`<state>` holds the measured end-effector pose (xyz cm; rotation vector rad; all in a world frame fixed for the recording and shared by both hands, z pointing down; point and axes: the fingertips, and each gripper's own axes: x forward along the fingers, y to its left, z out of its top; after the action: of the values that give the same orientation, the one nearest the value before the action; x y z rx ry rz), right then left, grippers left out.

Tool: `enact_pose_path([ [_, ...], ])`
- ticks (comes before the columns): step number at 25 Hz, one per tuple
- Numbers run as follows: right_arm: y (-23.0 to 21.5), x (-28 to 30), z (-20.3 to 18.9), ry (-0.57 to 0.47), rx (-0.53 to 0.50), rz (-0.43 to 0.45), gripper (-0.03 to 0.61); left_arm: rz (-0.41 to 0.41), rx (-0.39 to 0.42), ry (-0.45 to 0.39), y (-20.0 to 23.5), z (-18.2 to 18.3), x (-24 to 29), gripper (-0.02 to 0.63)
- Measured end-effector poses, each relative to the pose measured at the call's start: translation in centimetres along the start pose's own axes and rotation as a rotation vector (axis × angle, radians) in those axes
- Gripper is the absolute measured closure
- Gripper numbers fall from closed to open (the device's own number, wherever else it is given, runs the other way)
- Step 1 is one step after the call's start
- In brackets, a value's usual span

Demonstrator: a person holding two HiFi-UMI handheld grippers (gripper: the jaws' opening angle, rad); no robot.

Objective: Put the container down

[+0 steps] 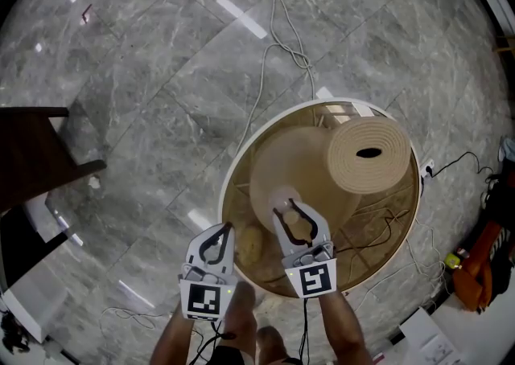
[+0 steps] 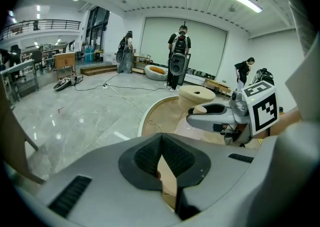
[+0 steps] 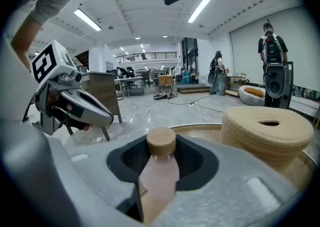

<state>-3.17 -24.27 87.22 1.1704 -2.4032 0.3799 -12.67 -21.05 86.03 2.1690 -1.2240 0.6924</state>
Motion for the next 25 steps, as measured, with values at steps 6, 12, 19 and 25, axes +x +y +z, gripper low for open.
enact_pose_path([
  [6,0.2,0.0,-0.1,-0.013,0.004,-0.008,0.437,-0.003,0.003,0.001,0.1,-0.3,-0.2,0.597],
  [12,0.2,0.0,-0.2,0.002,-0.007,-0.009,0.437,-0.015,0.016,-0.001,-0.4,-0.4,-0.4,0.597],
  [19,0.1,0.0,0.3,-0.028,0.007,-0.031,0.437,-0.04,0.11,-0.017,-0.6,-0.5,-0.6,0.597],
  [25,0.5,0.1,0.5,-0.001,-0.002,-0.028,0.334,-0.016,0.015,-0.003,-0.8,0.0,-1.5,0.597],
])
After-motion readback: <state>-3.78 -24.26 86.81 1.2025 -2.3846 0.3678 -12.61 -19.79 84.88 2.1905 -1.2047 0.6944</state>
